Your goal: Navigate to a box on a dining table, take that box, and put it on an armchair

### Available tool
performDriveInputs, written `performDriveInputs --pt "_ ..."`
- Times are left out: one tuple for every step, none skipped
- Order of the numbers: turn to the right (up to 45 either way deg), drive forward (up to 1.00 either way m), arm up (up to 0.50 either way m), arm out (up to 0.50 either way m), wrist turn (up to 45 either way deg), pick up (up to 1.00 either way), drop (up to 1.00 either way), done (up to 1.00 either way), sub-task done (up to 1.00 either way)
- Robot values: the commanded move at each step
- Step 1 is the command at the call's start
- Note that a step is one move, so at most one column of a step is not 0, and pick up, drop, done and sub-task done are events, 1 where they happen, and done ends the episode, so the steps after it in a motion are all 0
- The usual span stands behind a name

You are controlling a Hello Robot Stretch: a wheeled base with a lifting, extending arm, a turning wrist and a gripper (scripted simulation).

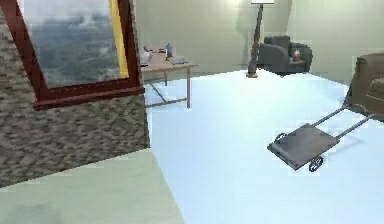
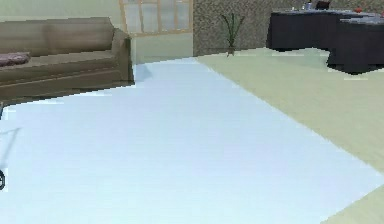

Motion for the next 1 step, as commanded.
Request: performDriveInputs --pt "-6.0 0.0 0.0 0.0 0.0 0.0 0.0 0.0 0.0"
